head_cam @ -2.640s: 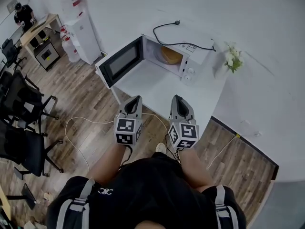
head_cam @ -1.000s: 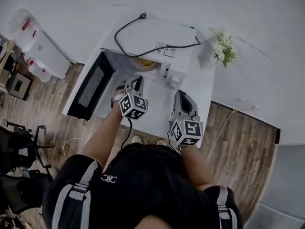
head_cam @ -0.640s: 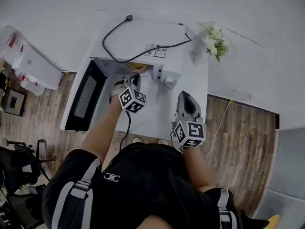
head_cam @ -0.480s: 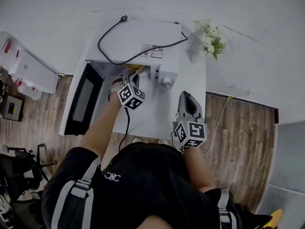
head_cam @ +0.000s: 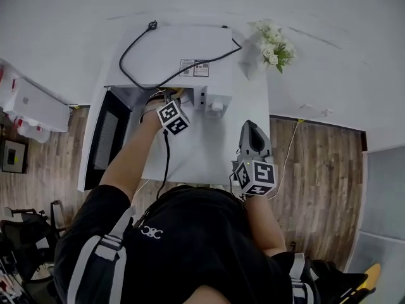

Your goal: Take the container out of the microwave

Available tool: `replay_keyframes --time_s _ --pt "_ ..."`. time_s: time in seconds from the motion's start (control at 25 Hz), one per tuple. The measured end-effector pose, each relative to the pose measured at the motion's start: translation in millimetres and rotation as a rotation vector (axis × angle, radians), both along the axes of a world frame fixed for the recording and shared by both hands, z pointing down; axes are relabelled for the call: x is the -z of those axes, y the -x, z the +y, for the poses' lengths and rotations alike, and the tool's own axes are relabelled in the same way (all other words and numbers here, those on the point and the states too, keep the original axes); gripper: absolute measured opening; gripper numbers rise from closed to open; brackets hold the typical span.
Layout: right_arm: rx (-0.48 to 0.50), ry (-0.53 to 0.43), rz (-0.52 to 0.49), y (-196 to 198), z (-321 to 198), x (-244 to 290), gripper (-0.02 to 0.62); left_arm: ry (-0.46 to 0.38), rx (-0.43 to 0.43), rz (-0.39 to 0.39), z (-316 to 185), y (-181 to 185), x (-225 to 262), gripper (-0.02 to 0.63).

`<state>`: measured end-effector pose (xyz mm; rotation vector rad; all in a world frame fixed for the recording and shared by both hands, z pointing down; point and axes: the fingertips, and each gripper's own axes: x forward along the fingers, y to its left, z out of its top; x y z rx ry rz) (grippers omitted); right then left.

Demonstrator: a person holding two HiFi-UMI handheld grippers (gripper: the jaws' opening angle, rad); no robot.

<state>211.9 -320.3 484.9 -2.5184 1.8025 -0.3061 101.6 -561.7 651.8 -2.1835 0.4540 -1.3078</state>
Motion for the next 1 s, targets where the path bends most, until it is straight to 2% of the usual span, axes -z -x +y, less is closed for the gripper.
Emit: replay_keyframes --time_s 0.28,0.4,0.72,1.0 --pt "-0.003 0.012 0.002 0 5 -1 0.005 -0.019 -0.061 -0.182 -7 1 -17 0.117" --pt "0.016 0.016 0.001 3 3 -2 0.005 -0.051 -0.085 -0.233 -7 2 -18 0.051" --pt "0.06 0.014 -0.01 9 -1 -3 0.005 -0.036 -0.082 -0.264 4 14 -10 0.049" --pt "0.141 0.007 -0.023 21 -8 -4 0.005 -0.055 -0.082 -0.225 29 26 18 0.049"
